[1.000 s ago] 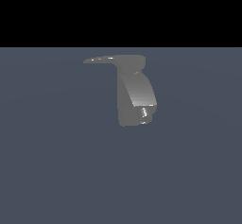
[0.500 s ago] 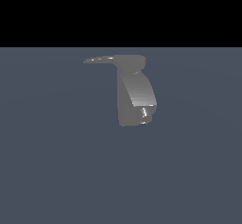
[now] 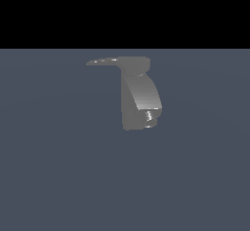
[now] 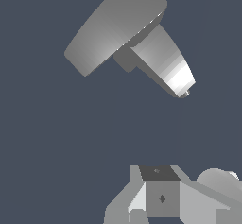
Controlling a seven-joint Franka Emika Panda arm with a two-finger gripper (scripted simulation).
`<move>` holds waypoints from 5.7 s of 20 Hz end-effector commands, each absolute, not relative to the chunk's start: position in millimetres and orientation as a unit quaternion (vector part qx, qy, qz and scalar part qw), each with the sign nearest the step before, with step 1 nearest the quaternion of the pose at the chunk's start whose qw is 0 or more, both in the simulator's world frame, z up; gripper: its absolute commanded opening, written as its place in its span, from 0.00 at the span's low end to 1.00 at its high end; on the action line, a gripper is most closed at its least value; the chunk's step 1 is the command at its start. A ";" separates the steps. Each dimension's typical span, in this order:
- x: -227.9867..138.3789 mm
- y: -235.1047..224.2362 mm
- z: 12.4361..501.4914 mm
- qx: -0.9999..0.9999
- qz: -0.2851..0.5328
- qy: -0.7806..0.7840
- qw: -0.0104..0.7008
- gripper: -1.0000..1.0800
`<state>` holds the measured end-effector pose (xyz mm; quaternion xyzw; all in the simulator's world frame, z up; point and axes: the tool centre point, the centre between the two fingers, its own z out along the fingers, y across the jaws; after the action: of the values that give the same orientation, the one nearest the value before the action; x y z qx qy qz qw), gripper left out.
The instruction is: Turn on the faucet by rotating a designated handle.
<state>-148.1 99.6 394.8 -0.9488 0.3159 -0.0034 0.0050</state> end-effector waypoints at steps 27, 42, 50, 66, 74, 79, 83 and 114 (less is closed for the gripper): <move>1.5 124.6 300.3 -0.814 -0.001 0.580 0.004 0.00; 73.0 100.6 255.8 -0.723 -0.001 0.691 0.000 0.00; 85.1 93.7 248.9 -0.705 0.000 0.710 0.000 0.00; 55.1 95.5 248.7 -0.705 0.000 0.710 0.000 0.00; 32.2 96.8 248.8 -0.704 0.000 0.710 0.000 0.00; 17.4 97.8 248.8 -0.704 0.000 0.710 0.000 0.00; 5.3 98.6 248.8 -0.704 0.000 0.710 0.000 0.00; -69.2 55.8 248.9 -0.704 0.000 0.710 0.001 0.00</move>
<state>-64.5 64.7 248.8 -0.7076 0.7066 -0.0005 0.0019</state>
